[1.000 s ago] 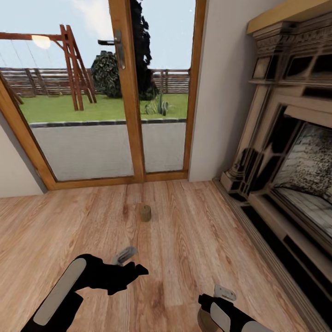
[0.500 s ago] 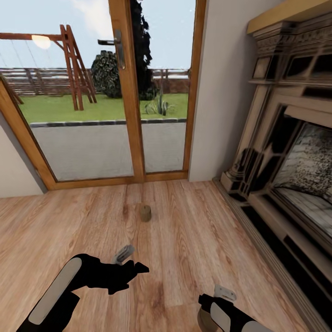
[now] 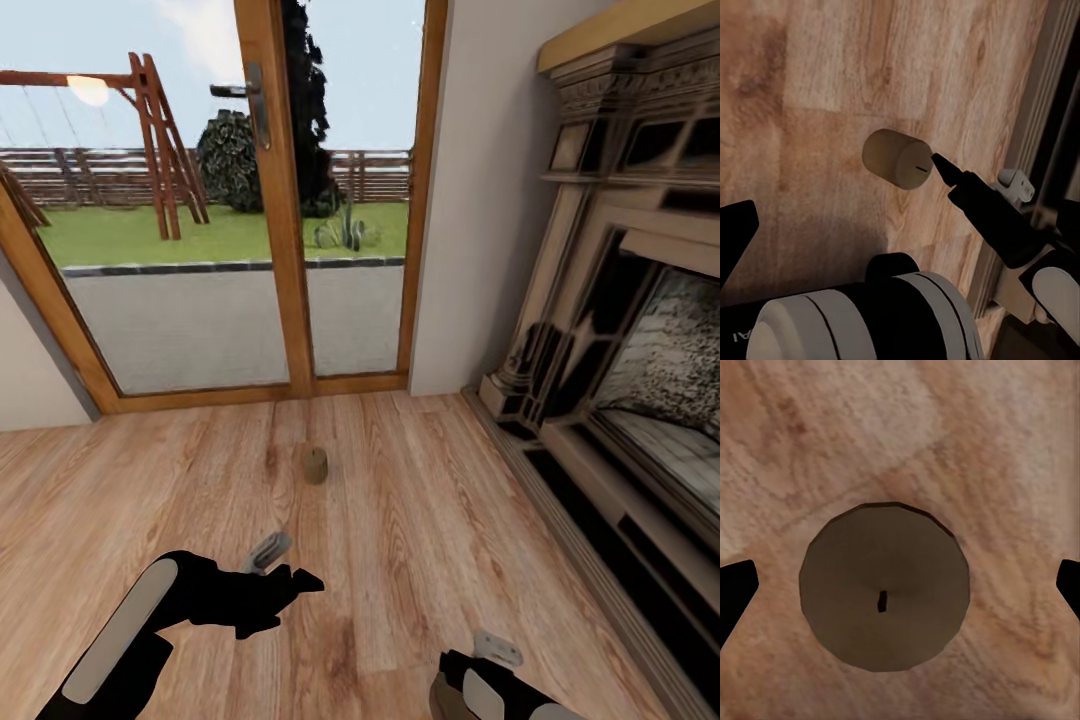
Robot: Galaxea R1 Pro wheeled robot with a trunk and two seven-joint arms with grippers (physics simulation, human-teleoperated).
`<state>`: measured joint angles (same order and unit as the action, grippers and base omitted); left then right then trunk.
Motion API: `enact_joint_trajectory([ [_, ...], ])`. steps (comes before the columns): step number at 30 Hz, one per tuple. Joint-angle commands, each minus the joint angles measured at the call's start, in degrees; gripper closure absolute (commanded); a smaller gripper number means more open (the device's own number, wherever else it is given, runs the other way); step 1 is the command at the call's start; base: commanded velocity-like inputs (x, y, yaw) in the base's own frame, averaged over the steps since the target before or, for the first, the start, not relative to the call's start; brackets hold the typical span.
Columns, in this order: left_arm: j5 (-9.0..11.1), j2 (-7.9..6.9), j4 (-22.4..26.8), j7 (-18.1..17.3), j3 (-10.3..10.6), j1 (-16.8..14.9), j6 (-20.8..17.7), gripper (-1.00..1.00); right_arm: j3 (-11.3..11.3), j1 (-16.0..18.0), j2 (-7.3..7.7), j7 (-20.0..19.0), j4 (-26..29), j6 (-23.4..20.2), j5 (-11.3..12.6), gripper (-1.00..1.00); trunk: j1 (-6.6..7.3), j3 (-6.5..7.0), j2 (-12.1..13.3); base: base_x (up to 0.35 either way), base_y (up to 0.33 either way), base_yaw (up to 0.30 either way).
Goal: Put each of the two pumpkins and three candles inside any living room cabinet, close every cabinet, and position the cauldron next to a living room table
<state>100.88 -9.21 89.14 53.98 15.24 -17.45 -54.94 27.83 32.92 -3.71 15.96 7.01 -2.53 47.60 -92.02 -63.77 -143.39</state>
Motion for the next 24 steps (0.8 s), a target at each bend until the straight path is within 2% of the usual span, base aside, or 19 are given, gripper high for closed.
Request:
enact_joint_trajectory([
  [1,0.5,-0.03,0.1,0.6,0.1,0.0,0.0,-1.0,0.5,0.0,0.02,0.4,0.1,-0.2,0.3,-1.0,0.01,-0.05,0.0,0.002,0.0,0.0],
  [4,0.5,-0.02,0.1,0.6,0.1,0.0,0.0,-1.0,0.5,0.0,0.02,0.4,0.0,-0.1,0.3,-1.0,0.01,-0.05,0.0,0.001,0.0,0.0],
  [20,0.5,-0.02,0.2,0.6,0.1,0.0,0.0,-1.0,0.7,0.0,0.01,0.2,0.1,2.2,0.1,-1.0,-0.4,-3.59,-0.2,0.0,0.0,0.0],
  [24,0.5,-0.03,0.1,0.6,0.1,0.0,0.0,-1.0,0.8,0.0,0.02,0.2,0.1,2.9,0.0,-1.0,-0.4,-3.59,-0.2,0.0,0.0,0.0],
])
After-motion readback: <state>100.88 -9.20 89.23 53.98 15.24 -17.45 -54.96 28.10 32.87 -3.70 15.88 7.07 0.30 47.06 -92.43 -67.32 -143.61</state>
